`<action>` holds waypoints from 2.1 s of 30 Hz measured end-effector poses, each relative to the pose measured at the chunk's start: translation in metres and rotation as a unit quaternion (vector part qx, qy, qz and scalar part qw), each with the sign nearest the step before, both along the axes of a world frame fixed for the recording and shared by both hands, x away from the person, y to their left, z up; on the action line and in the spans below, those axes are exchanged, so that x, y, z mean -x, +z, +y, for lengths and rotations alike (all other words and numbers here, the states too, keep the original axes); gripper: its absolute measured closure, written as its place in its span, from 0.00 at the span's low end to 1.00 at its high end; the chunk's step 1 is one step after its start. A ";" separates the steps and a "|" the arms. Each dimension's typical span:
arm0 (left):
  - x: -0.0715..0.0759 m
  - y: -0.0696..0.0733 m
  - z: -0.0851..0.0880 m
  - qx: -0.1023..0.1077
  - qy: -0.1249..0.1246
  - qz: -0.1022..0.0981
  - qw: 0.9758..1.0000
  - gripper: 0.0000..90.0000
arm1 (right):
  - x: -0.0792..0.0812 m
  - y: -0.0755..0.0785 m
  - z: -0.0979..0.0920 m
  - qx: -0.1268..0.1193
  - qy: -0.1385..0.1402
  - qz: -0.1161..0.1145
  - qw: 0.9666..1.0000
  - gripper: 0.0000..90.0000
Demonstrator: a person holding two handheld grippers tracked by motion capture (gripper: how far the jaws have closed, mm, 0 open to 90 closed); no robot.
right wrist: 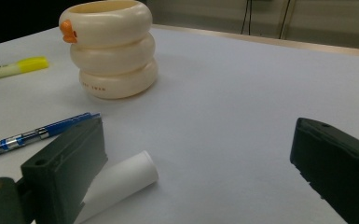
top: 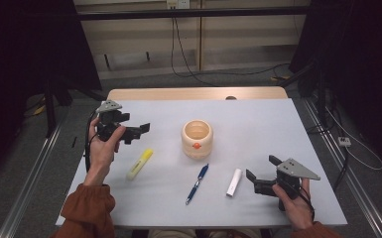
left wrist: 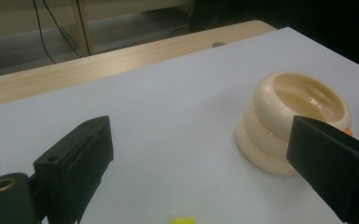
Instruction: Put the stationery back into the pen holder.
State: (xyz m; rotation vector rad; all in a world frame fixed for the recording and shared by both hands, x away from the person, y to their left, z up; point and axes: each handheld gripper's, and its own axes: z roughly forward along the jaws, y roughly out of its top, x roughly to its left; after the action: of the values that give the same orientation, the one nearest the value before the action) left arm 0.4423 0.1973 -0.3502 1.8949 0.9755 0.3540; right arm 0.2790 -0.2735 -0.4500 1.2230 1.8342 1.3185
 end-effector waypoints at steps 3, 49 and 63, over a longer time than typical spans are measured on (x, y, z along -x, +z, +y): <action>-0.001 0.001 0.006 0.000 0.015 0.006 1.000 0.08 | 0.001 0.000 0.000 0.000 0.000 0.001 1.000 0.03; 0.004 -0.039 0.016 -0.106 -0.001 0.134 0.985 0.15 | 0.003 0.000 0.000 0.006 0.013 0.002 1.000 0.03; 0.004 -0.055 0.008 -0.137 0.013 0.165 0.977 0.26 | 0.003 0.001 0.001 0.006 0.014 0.003 1.000 0.03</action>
State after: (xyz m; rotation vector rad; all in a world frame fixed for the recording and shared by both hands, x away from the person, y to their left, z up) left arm 0.4383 0.2053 -0.4049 2.2417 1.2203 0.1987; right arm 0.2764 -0.2723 -0.4495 1.2003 1.8658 1.3190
